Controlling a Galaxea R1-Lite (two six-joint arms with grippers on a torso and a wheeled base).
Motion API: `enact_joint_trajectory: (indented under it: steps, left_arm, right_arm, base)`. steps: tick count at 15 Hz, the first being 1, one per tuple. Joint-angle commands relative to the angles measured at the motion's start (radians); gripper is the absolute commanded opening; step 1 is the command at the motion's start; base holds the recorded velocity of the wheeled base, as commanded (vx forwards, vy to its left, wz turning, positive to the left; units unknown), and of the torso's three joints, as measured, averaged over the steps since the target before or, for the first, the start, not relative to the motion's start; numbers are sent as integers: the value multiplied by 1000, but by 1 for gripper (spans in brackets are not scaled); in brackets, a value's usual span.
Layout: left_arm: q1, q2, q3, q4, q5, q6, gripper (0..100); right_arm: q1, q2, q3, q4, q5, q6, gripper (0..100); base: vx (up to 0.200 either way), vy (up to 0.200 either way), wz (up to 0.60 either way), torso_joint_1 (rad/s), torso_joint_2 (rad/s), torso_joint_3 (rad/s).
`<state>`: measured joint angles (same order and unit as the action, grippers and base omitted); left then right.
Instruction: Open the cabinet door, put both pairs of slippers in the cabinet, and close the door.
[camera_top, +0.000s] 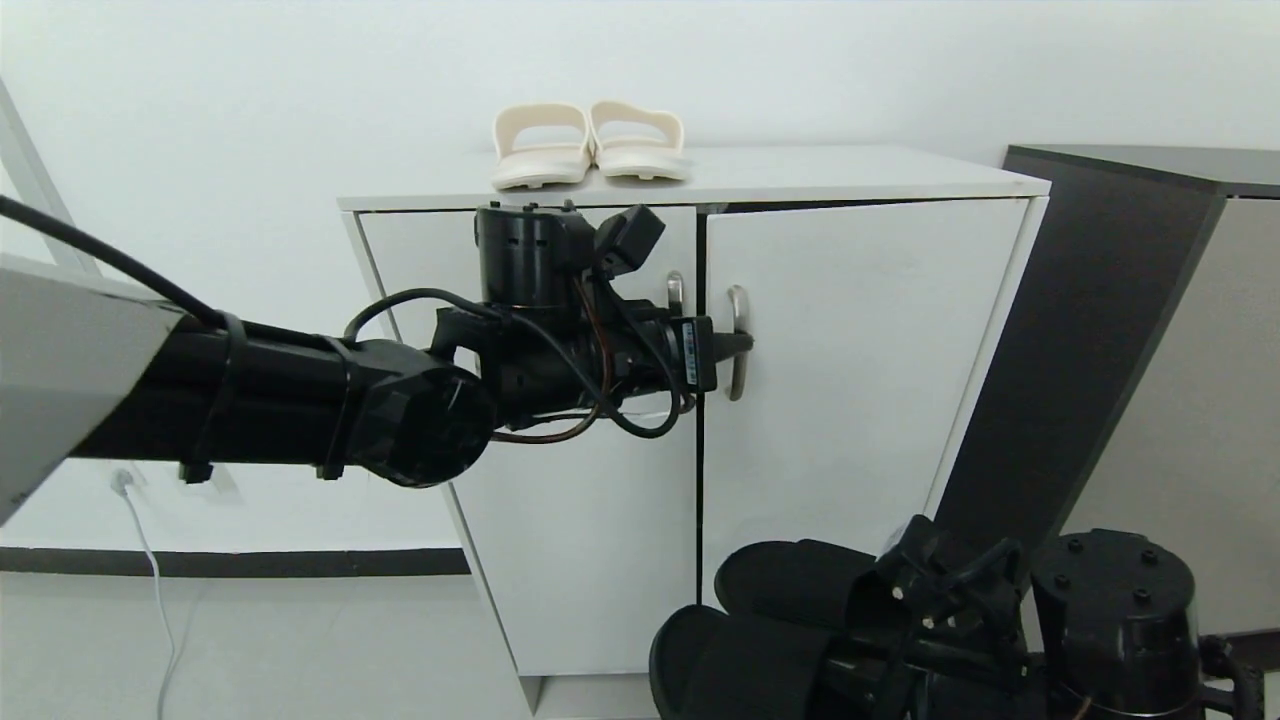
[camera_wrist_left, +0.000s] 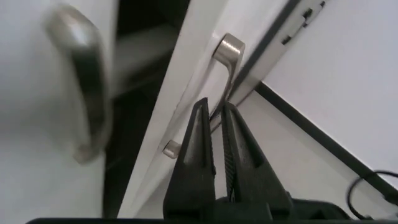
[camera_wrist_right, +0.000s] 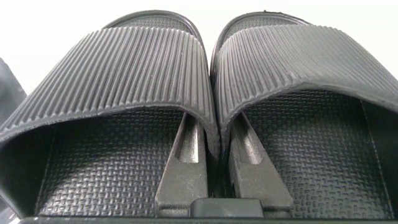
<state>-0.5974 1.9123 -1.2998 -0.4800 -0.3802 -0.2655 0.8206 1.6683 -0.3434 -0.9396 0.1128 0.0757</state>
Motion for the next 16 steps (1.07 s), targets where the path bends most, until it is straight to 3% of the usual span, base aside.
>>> enact_joint_trajectory:
  steps: [1,4,10,12,16]
  left_arm:
    - [-30,-82,65,-2,0,2,0]
    - [-64,-153,140,-5,1,2,0]
    - [-53,-231,246,-15,7,2,0]
    - [-18,-208,267,-83,4,-3,0]
    - [-1,-81,226,-216,9,-32,0]
  right_arm:
    - [6,-19,17,-1,7,-1,0]
    - [15,-24,32,1,21,-4,0]
    - [22,-24,46,1,22,-31,0]
    - [45,-25,69,1,22,-54,0]
    - [71,-25,83,1,21,-59,0]
  base:
    - [0,0,0,0,0,0]
    - [0,0,0,0,0,0]
    - [0,0,0,0,0,0]
    - [0,0,0,0,0,0]
    - [0,0,0,0,0,0]
